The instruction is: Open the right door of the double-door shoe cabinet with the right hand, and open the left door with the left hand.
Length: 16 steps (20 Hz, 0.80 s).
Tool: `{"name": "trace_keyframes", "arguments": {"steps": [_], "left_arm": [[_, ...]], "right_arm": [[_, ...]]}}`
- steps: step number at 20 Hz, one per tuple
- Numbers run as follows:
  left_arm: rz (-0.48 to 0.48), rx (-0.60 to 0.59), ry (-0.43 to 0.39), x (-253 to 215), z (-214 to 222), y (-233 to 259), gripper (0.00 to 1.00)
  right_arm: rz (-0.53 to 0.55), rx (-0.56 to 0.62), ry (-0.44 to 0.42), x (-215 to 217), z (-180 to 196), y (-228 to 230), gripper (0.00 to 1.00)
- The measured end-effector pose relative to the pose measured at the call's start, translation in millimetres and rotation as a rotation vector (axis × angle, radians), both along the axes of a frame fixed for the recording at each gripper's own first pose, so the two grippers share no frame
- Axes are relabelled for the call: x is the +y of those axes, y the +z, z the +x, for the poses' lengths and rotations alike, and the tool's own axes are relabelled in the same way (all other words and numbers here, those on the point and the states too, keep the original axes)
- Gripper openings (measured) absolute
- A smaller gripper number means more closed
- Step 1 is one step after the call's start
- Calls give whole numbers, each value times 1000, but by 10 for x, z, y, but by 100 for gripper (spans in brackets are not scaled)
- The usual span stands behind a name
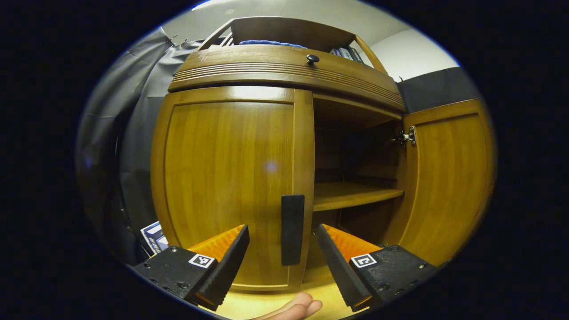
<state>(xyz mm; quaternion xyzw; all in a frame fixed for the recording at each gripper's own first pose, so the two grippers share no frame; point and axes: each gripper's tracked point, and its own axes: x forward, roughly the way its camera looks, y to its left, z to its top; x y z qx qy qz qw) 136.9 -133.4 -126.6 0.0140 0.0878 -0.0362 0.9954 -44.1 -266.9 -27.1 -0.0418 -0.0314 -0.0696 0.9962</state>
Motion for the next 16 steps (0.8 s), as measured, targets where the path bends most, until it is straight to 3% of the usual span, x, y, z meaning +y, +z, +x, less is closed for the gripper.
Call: {"name": "trace_keyframes", "arguments": {"steps": [2,4,6,8,16], "left_arm": [[26,18,21,-9,196,-119,95],[101,27,38,21,409,-211,89],[130,36,-14,-74,433,-196,56],[107,47,-14,-95,461,-208,31],[44,89,-104,-86,59,-155,31]], "right_arm": [[46,-51,46,231,-228,101,96],[62,-69,108,498,-403,170,98],[24,-59,121,598,-433,214,96],[-15,-67,113,672,-479,340,98],[-37,15,113,925,-619,288,98]]}}
